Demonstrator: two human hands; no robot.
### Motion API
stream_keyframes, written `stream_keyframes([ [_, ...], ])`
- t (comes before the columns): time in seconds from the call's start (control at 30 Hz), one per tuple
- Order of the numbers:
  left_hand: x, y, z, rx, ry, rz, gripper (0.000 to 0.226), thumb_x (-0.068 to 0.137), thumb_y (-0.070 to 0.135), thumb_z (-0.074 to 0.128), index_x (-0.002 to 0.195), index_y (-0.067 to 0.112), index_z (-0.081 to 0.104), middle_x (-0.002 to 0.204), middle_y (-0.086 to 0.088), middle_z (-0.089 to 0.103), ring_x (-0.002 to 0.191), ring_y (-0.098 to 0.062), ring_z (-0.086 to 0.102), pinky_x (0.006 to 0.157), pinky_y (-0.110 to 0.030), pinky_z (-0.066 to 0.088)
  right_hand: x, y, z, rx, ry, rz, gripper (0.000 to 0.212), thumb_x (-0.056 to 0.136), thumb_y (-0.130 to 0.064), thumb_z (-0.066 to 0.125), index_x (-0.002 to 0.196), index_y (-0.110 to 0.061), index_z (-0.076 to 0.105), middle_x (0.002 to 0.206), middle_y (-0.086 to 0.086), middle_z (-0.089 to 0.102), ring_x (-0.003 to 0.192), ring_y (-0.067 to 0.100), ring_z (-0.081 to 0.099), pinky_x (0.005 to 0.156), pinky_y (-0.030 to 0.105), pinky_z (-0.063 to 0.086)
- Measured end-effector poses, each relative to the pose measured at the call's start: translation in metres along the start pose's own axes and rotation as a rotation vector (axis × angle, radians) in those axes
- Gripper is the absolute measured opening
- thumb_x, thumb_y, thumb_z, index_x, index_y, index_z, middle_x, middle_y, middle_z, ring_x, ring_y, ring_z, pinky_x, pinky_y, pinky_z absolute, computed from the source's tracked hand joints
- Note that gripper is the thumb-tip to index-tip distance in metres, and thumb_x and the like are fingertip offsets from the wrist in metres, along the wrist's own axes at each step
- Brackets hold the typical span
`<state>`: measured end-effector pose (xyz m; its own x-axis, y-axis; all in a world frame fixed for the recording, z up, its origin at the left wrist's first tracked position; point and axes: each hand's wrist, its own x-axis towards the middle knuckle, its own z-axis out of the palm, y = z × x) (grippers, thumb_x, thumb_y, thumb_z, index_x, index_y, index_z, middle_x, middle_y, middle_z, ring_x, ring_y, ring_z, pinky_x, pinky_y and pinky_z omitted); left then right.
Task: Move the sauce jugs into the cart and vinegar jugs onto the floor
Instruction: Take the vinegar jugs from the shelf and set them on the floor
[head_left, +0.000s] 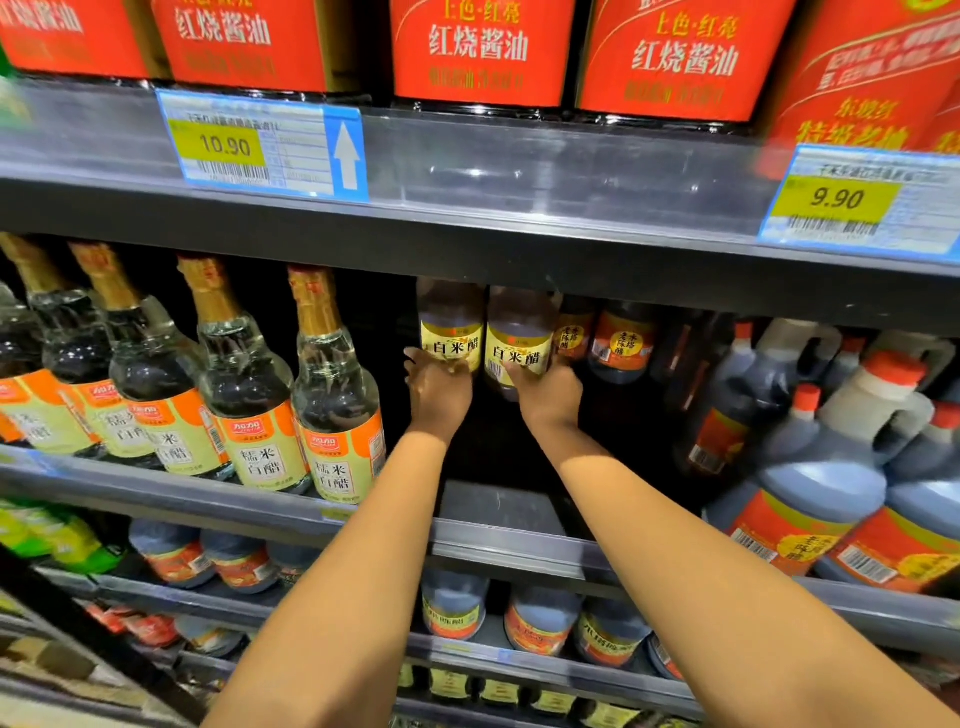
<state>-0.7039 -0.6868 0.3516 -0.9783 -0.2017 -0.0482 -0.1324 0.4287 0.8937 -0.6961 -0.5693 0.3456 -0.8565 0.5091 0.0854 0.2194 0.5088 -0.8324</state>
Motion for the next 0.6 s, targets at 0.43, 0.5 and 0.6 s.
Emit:
stream_keyframes([
  [0.43,-0.164,-0.018,-0.065,0.800,-0.142,0.352,0.061,0.098,0.041,0.036,0.149,0.011,0.018,0.152,-0.011,0.029,0.141,-0.029,0.024,0.114,-0.039,0.026,-0.131,0.004,-0.072,-0.566,-0.387,-0.475,0.071,0.085,-0.049,0.058,0.141,-0.011,0.033,0.130,0.010,0.051,0.120,0.031,0.046,0.095,0.038,0.046],
  [0.5,-0.184,-0.025,-0.084,0.888,-0.112,0.333,0.063,0.098,0.046,0.028,0.151,0.015,0.012,0.157,-0.008,0.019,0.145,-0.025,0.016,0.118,-0.037,0.016,-0.154,0.002,-0.077,-0.528,-0.410,-0.580,0.070,0.087,-0.048,0.055,0.142,-0.012,0.031,0.135,0.008,0.047,0.125,0.028,0.040,0.101,0.037,0.041],
  [0.6,-0.209,-0.042,-0.107,0.967,-0.021,0.258,0.070,0.094,0.054,0.019,0.151,0.016,0.007,0.158,-0.008,0.016,0.145,-0.025,0.014,0.117,-0.039,0.013,-0.184,0.000,-0.073,-0.539,-0.465,-0.712,0.070,0.091,-0.048,0.048,0.147,-0.013,0.024,0.148,0.007,0.031,0.138,0.027,0.025,0.113,0.037,0.029],
])
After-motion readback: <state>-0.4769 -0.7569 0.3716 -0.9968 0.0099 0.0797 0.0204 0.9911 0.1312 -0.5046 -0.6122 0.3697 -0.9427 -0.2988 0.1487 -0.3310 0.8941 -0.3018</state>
